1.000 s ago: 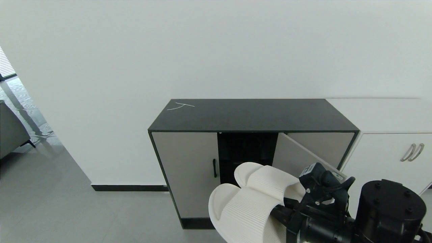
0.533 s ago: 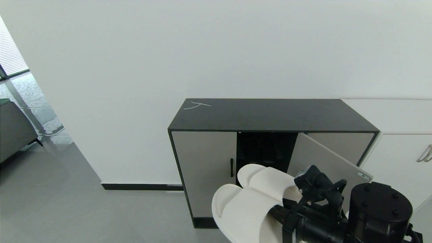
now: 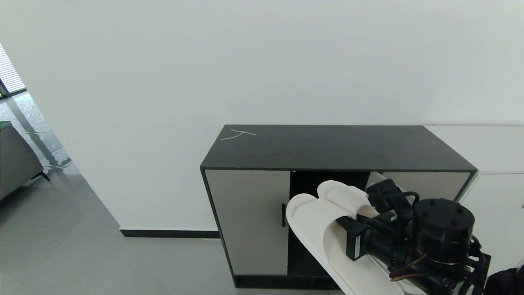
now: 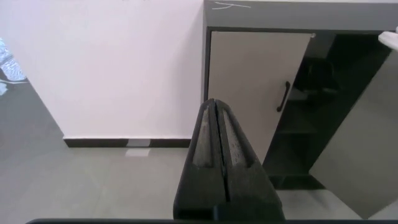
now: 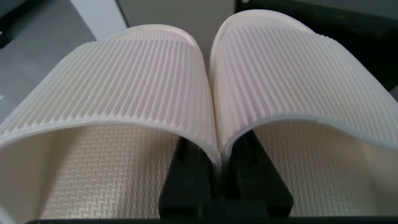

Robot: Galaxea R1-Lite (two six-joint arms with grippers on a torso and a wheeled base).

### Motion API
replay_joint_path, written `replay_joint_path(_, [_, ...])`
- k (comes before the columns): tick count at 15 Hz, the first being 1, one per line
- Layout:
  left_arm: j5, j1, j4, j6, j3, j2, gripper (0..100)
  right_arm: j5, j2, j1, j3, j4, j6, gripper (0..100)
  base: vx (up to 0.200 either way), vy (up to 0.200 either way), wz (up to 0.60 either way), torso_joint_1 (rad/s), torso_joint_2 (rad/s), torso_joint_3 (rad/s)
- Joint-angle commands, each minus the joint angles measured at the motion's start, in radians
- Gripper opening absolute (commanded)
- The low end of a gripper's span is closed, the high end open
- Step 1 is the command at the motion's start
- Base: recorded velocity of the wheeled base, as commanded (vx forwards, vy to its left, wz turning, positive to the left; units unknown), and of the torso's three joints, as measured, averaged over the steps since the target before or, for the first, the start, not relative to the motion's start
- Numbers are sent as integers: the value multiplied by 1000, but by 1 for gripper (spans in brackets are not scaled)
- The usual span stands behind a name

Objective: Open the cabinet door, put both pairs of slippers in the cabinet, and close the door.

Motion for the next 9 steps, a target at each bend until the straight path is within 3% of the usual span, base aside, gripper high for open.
replay_joint_path(1, [0, 1, 0, -1, 0, 1, 0, 1, 42, -29, -11, -14, 0, 0, 0, 0, 0, 0, 0, 0])
replay_joint_path(5, [0, 1, -1, -2, 0, 1, 0, -1, 128, -33, -2, -152, -1, 0, 0, 0, 0, -86, 167, 88])
replay_joint_path(9, [0, 1, 0, -2, 0, 1, 0, 4, 131, -35, 16, -158, -1, 0, 0, 0, 0, -177, 381, 194])
